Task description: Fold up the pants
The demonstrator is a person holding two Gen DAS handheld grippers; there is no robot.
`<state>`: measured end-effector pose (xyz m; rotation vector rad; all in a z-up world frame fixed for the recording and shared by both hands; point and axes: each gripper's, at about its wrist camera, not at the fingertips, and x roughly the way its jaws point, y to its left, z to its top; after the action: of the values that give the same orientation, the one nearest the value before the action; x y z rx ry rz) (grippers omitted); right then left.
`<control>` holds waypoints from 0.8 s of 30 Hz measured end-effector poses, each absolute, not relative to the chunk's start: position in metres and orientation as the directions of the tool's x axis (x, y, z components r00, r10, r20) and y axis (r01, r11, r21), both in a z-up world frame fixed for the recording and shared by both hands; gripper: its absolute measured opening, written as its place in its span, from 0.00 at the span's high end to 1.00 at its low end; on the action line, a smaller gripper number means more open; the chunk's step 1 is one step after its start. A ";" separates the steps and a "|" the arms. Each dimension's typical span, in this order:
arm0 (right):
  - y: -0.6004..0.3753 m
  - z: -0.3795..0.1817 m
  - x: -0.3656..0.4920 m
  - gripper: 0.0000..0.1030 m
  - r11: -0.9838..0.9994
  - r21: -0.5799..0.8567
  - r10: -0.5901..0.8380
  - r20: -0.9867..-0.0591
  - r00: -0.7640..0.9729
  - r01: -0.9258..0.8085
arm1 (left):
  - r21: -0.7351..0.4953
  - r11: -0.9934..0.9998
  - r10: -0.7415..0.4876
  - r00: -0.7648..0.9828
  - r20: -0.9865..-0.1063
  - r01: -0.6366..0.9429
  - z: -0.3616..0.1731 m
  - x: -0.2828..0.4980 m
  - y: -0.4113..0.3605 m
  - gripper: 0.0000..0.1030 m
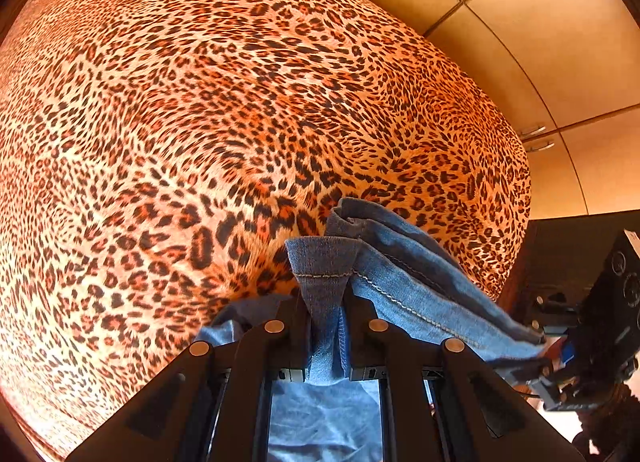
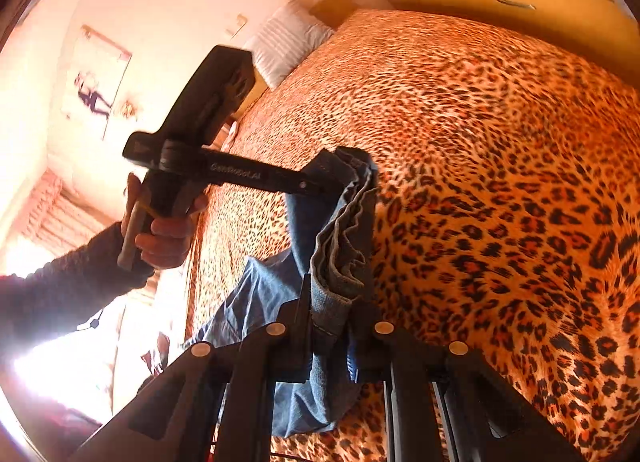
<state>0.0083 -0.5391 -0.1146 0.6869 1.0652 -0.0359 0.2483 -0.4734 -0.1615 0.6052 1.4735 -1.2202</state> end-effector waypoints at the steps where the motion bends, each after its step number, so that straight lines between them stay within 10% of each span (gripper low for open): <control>1: -0.520 -0.110 0.018 0.89 0.837 0.462 0.292 -0.830 0.475 0.294 | -0.366 0.360 -0.246 -0.291 -0.925 0.858 -0.158 0.252 -0.460 0.90; 13: -0.306 -0.196 0.034 0.74 0.967 0.207 0.206 -0.978 -0.021 -0.147 | -0.314 0.688 -0.187 -0.258 -0.948 0.654 -0.194 0.265 -0.258 0.78; 24: -0.372 -0.108 0.081 0.39 0.874 0.458 0.465 -0.885 0.007 -0.160 | -0.403 0.872 -0.396 -0.084 -0.914 0.278 -0.150 0.190 -0.088 0.73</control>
<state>0.0805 -0.3718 -0.1083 0.2542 1.4882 0.4972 0.1903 -0.0877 -0.1501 -0.0957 1.5575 -0.5618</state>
